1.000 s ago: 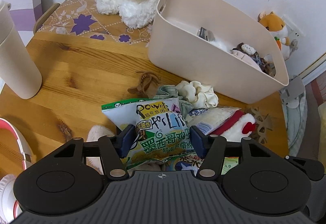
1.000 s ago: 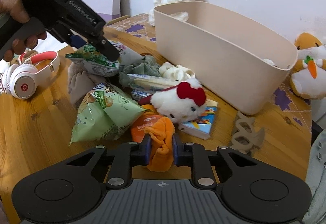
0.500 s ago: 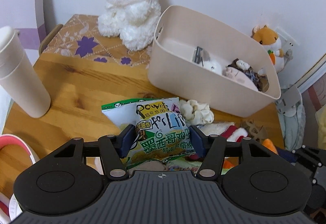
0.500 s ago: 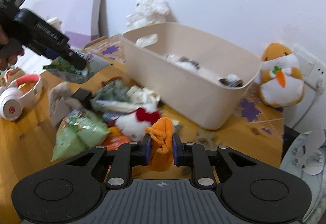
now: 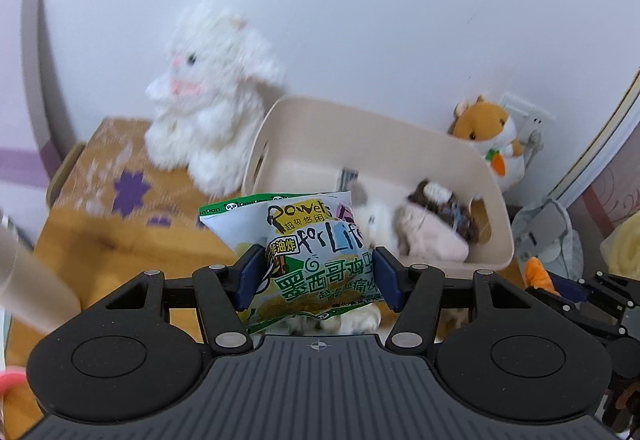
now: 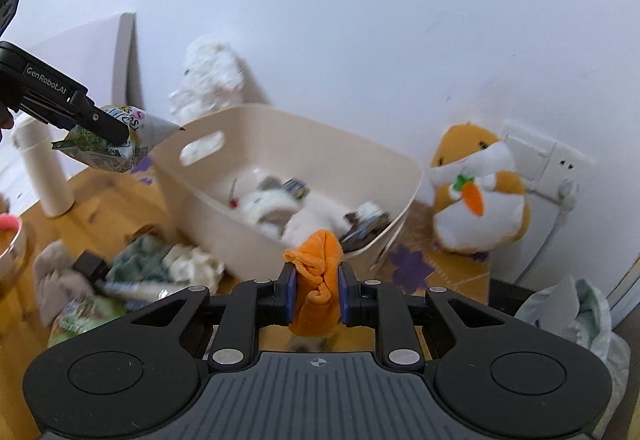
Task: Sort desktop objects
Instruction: 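Lower both items into the beige basket and open both tools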
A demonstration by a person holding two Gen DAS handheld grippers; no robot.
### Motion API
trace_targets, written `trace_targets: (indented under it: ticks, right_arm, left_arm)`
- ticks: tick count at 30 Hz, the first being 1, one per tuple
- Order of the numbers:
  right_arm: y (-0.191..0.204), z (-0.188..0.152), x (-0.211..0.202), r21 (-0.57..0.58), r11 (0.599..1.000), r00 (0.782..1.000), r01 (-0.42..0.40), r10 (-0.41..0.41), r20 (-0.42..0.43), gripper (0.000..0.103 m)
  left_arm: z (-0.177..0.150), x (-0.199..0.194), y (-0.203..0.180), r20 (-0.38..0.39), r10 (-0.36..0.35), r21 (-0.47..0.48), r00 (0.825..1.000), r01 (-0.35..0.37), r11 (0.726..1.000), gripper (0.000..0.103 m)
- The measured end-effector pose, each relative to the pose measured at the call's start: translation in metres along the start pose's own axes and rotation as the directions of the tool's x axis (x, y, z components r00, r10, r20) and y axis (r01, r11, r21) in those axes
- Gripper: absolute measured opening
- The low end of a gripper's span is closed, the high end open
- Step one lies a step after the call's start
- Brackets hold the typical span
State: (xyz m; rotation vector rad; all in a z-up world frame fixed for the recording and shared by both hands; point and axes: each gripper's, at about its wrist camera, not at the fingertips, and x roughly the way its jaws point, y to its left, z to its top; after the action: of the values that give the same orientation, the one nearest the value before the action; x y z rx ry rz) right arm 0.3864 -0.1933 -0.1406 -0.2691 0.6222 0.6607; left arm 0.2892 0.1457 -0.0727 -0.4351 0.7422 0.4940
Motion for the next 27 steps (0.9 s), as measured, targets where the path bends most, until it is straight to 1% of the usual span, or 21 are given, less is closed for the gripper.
trace_targets:
  ticks: [3,6,11,18,21,24,25,26,27]
  right_arm:
    - [-0.007,0.011,0.005,0.019,1.0,1.0,0.017,-0.018,0.025,0.019]
    - [-0.012,0.022,0.013,0.036,0.999,0.998,0.027,-0.029,0.047,0.019]
    - [-0.014,0.035,0.031,0.075,0.997,0.997,0.034,-0.04,0.071,0.019]
    - [-0.003,0.045,0.058,0.051,0.998,0.998,0.027,-0.03,0.06,0.019]
    - [0.002,0.047,0.071,0.031,0.999,0.999,0.026,-0.027,0.039,0.019]
    - [0.004,0.044,0.081,0.024,0.999,1.0,0.028,-0.028,0.009,0.02]
    - [0.004,0.043,0.083,0.028,0.999,0.999,0.033,-0.033,0.002,0.03]
    - [0.004,0.041,0.084,0.036,0.999,0.999,0.041,-0.041,-0.003,0.042]
    - [0.003,0.04,0.084,0.045,0.998,0.999,0.046,-0.046,-0.002,0.045]
  left_arm:
    - [0.015,0.008,-0.008,0.026,0.001,0.037,1.0,-0.002,0.999,0.06]
    - [0.027,0.021,-0.017,0.063,0.028,0.087,0.998,-0.033,0.996,0.06]
    - [0.042,0.041,-0.025,0.078,0.026,0.11,0.997,-0.035,0.993,0.06]
    - [0.046,0.073,-0.039,0.034,0.045,0.129,0.998,-0.049,0.99,0.06]
    - [0.041,0.084,-0.046,0.004,0.052,0.164,0.999,-0.052,0.985,0.06]
    - [0.037,0.093,-0.047,-0.023,0.057,0.161,0.998,-0.052,0.986,0.06]
    - [0.036,0.095,-0.047,-0.036,0.055,0.154,0.998,-0.049,0.987,0.061]
    - [0.035,0.097,-0.046,-0.054,0.049,0.147,0.997,-0.04,0.988,0.061]
    - [0.034,0.099,-0.046,-0.07,0.038,0.139,0.997,-0.028,0.99,0.061]
